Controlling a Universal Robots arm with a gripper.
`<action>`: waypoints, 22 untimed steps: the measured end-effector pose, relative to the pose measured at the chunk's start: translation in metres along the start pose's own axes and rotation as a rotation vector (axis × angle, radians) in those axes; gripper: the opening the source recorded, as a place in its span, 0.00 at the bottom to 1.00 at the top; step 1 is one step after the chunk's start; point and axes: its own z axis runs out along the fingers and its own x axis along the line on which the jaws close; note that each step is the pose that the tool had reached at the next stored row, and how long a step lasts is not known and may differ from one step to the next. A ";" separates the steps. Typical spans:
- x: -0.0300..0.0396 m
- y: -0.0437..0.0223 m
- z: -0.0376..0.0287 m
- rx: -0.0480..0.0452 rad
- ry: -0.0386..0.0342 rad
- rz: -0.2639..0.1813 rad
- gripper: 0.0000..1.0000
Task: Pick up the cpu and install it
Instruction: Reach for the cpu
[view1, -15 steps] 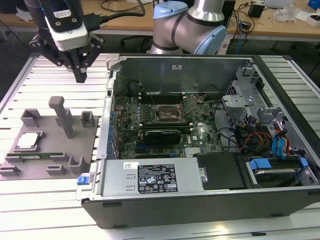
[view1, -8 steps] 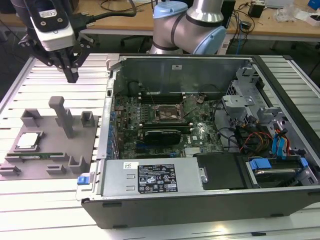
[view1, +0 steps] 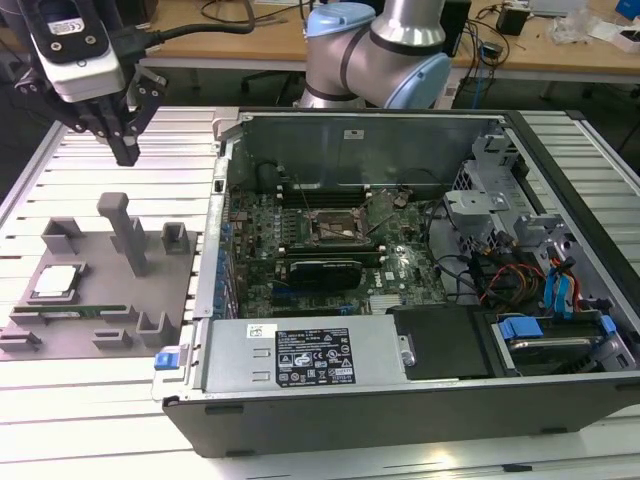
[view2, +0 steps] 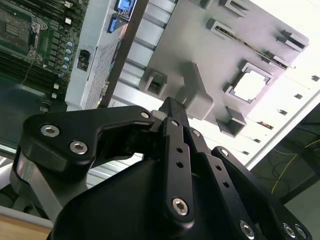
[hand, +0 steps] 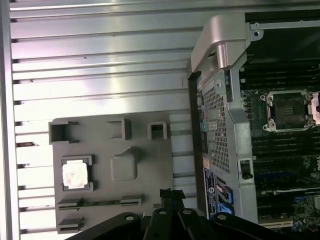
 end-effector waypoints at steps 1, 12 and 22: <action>0.0015 -0.0001 -0.0001 0.0000 0.0000 0.000 0.11; 0.0240 -0.0021 -0.0003 -0.0005 -0.0020 0.000 0.11; 0.0513 -0.0045 0.0004 -0.0012 -0.0064 0.000 0.11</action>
